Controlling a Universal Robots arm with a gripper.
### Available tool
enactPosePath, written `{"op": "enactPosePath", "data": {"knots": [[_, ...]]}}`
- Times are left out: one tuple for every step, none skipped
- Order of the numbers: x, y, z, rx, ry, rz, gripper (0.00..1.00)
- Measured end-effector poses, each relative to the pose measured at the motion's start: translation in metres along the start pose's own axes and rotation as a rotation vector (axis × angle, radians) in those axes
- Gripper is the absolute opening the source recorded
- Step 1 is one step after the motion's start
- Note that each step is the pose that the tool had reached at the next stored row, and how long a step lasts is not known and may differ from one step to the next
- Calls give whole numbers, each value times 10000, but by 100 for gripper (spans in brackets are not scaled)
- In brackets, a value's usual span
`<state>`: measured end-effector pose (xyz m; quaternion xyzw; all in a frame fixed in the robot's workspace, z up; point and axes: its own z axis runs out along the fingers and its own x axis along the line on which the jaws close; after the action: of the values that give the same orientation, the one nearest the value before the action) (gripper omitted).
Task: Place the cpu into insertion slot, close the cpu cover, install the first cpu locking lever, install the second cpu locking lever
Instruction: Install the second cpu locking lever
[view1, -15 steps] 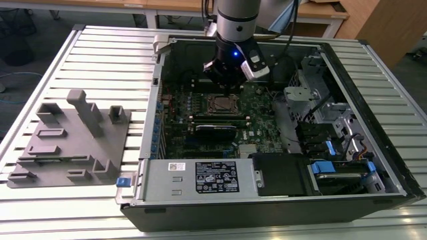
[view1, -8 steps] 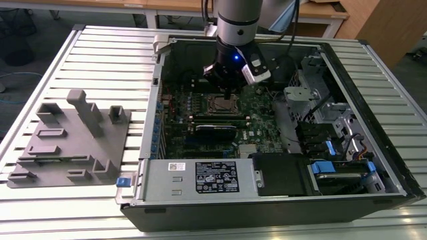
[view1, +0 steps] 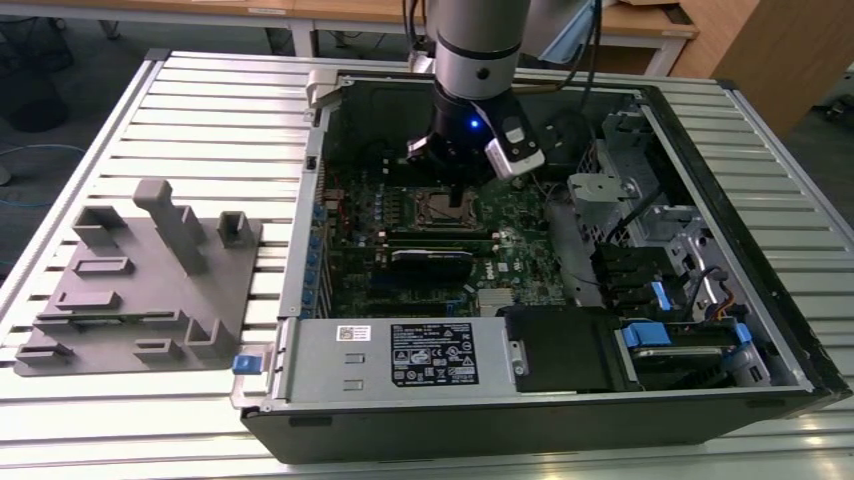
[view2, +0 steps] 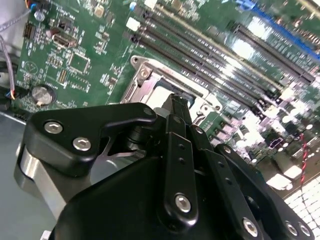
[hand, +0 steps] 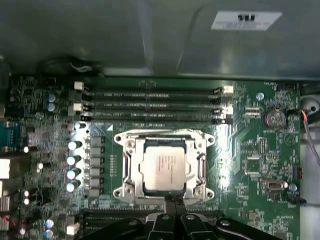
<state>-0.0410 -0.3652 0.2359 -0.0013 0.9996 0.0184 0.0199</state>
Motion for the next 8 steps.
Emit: {"op": "enactPosePath", "data": {"knots": [[0,-17,-1,0,0,0,11],[1,-34,-1,-1,0,0,11],[1,-51,-1,-1,-1,0,11],[2,-67,-2,-1,-1,-1,11],[3,-82,-2,-1,-1,0,11],[4,-94,-3,-1,-1,0,11],[6,-103,-4,-1,0,0,11],[7,-109,-3,-2,-2,0,11]]}}
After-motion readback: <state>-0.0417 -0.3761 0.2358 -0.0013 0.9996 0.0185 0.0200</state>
